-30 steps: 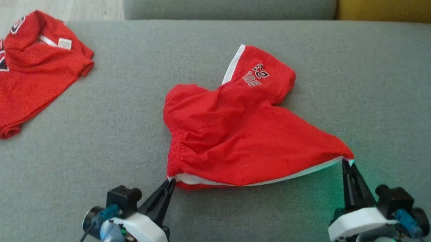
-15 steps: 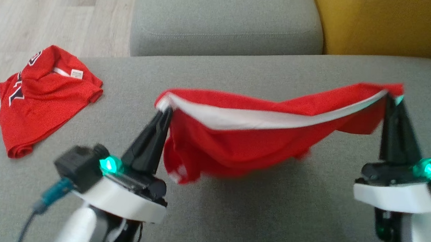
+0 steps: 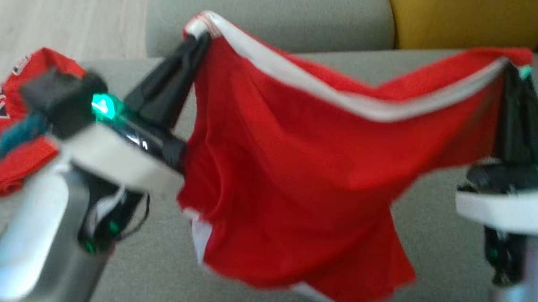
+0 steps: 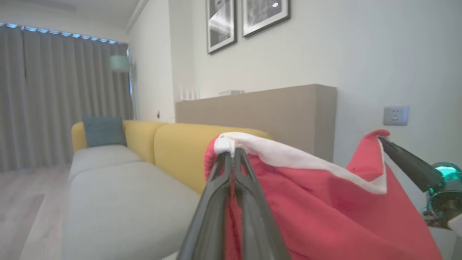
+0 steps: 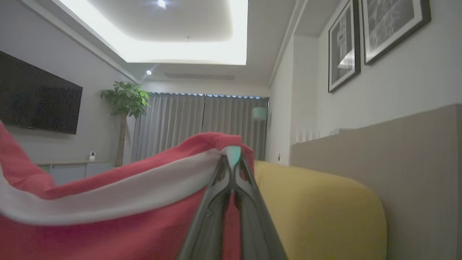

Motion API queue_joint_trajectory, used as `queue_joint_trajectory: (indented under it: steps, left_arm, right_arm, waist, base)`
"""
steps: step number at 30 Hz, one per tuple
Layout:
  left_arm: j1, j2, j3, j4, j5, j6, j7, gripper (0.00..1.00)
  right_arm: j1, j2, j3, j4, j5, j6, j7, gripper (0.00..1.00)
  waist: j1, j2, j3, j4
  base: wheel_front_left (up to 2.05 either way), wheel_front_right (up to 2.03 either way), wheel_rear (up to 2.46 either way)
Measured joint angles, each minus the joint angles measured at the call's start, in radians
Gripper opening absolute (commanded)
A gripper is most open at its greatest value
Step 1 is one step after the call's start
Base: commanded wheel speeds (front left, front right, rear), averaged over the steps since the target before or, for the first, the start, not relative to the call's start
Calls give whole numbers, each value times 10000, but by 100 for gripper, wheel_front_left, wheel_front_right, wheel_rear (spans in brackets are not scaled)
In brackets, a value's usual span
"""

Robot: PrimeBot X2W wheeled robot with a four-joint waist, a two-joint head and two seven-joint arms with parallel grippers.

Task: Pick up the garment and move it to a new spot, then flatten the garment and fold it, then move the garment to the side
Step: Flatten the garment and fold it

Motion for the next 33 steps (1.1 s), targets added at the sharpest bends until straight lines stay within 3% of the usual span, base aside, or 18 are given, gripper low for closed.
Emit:
queue_joint_trajectory:
  steps: [6, 8, 13, 17, 21, 25, 33]
  left_arm:
    - [-2414, 48, -96, 2518, -71, 0, 178, 0]
    - [-3037, 40, -104, 2997, -69, 0, 144, 0]
    - [-6203, -42, -44, 5239, 407, 0, -635, 0]
    - [-7867, -232, -81, 7041, 899, -2, -1586, 0]
    - [-7710, -314, -360, 8401, 915, -63, -1992, 0]
    - [-6934, -286, -813, 9386, 612, -61, -2380, 0]
    - [-5650, -67, -1818, 9010, -293, -61, -3093, 0]
  right_arm:
    - [-2734, -98, 320, 2884, 320, 0, -84, 0]
    - [-3408, -96, 380, 3342, 318, 0, -230, 0]
    - [-6694, -59, 408, 5162, -2, 0, -1093, 0]
    - [-8062, 0, 405, 6479, -247, 0, -1549, 0]
    - [-7927, 2, 895, 7417, 332, 0, -1603, 0]
    - [-7148, 35, 1492, 7607, 765, 0, -1630, 0]
    - [-5230, 81, 1214, 6619, 1110, 0, -1630, 0]
  waist:
    - [0, 0, 918, -242]
    - [0, 0, 1104, -287]
    - [1, 0, 2100, -564]
    - [2, 0, 3171, -847]
    - [4, -1, 3988, -1002]
    - [3, -1, 4644, -1065]
    - [0, 0, 4690, -896]
  base:
    - [0, 0, 0]
    - [0, 0, 0]
    - [0, 0, 0]
    - [0, 0, 0]
    - [0, 0, 0]
    - [0, 0, 0]
    - [0, 0, 0]
